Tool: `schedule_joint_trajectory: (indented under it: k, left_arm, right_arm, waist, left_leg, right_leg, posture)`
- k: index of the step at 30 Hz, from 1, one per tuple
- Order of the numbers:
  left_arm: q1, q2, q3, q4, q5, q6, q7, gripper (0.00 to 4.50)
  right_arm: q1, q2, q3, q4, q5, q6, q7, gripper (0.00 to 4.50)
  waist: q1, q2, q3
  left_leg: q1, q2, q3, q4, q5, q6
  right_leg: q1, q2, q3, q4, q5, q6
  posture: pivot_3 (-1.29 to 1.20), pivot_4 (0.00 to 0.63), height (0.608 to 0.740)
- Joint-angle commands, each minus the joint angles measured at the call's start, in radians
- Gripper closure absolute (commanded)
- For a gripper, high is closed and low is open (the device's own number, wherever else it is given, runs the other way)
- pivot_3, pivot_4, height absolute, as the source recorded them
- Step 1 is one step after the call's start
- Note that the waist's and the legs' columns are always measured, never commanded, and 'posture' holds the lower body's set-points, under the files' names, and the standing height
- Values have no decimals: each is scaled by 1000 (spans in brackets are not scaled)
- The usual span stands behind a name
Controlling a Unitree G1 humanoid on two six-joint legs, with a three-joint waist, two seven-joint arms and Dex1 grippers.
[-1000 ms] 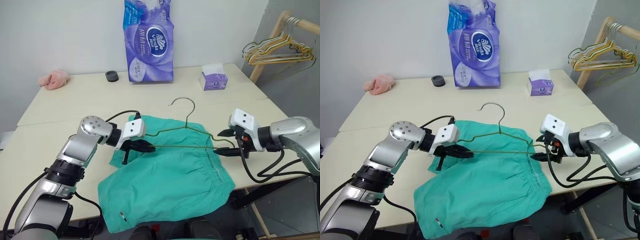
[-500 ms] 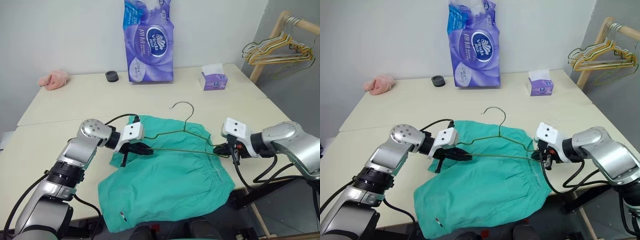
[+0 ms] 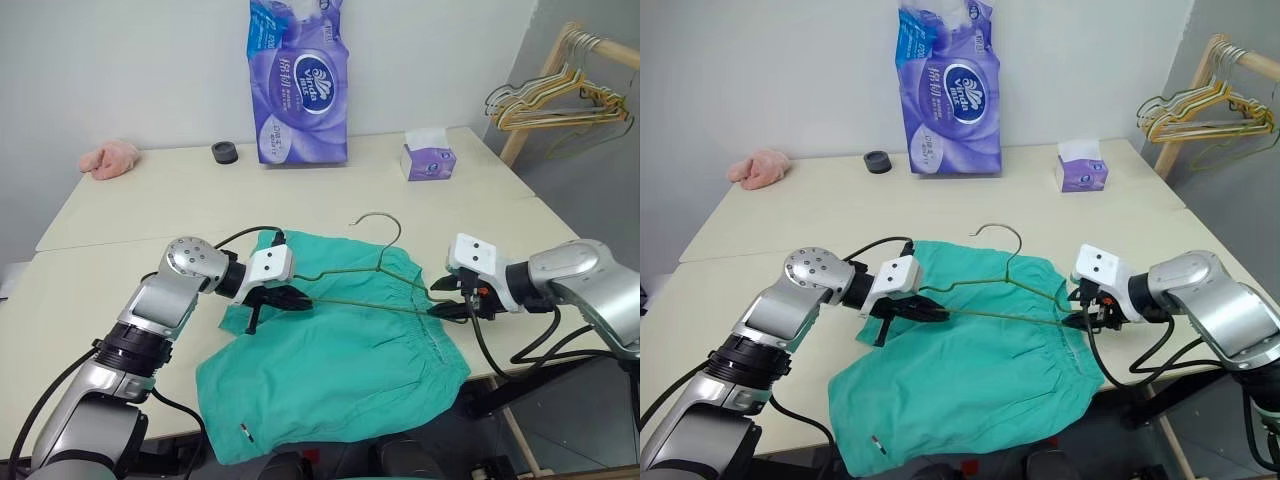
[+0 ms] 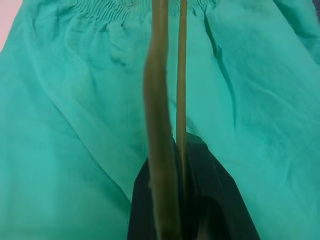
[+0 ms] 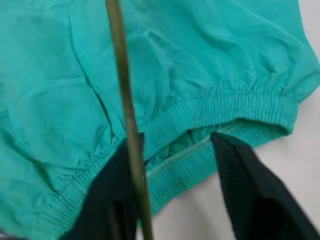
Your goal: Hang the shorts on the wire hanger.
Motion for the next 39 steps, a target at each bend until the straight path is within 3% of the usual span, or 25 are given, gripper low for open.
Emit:
schedule_joint_trajectory:
  k: [1,16,19,25,27,36,39]
  left_arm:
    - [-24,1,12,-45,-10,9,10,4500]
    - [-16,6,5,-63,-4,0,8,4500]
    - [-11,6,4,-68,-4,-1,9,4500]
    - [0,5,3,-73,-1,-5,16,4500]
    - [3,4,3,-74,-1,-8,19,4500]
    - [0,-4,-1,-66,4,-8,31,4500]
    - [-4,-13,9,-65,-14,10,29,3782]
  right_arm:
    - [17,-34,-17,-48,17,5,31,1433]
    - [-3,26,34,6,-35,24,-20,1433]
    - [-11,33,40,18,-40,25,-15,1990]
    - [-17,34,44,16,-38,29,-1,4021]
    - [-17,34,44,13,-37,32,2,4480]
    - [-15,41,35,-12,-18,59,3,4480]
    - [-14,41,33,-12,-15,64,-1,4500]
  waist:
    - [0,0,0]
    - [0,0,0]
    - [0,0,0]
    - [0,0,0]
    - [-1,0,0]
    - [0,0,0]
    - [0,0,0]
  left_leg:
    - [0,0,0,0,0,0]
    - [0,0,0,1,0,0]
    - [0,0,0,1,0,0]
    - [0,0,0,1,0,0]
    - [0,0,0,1,0,0]
    - [0,0,0,1,0,0]
    - [0,0,0,1,0,0]
  right_leg:
    - [0,0,0,0,0,0]
    - [0,0,0,1,0,0]
    - [0,0,0,1,0,0]
    - [0,0,0,1,0,0]
    - [0,0,0,1,0,0]
    - [0,0,0,1,0,0]
    - [0,0,0,1,0,0]
  posture:
    - [-160,39,740]
    - [-161,43,740]
    - [-156,46,740]
    - [-157,49,740]
    - [-158,50,740]
    - [-162,51,740]
    - [-162,51,740]
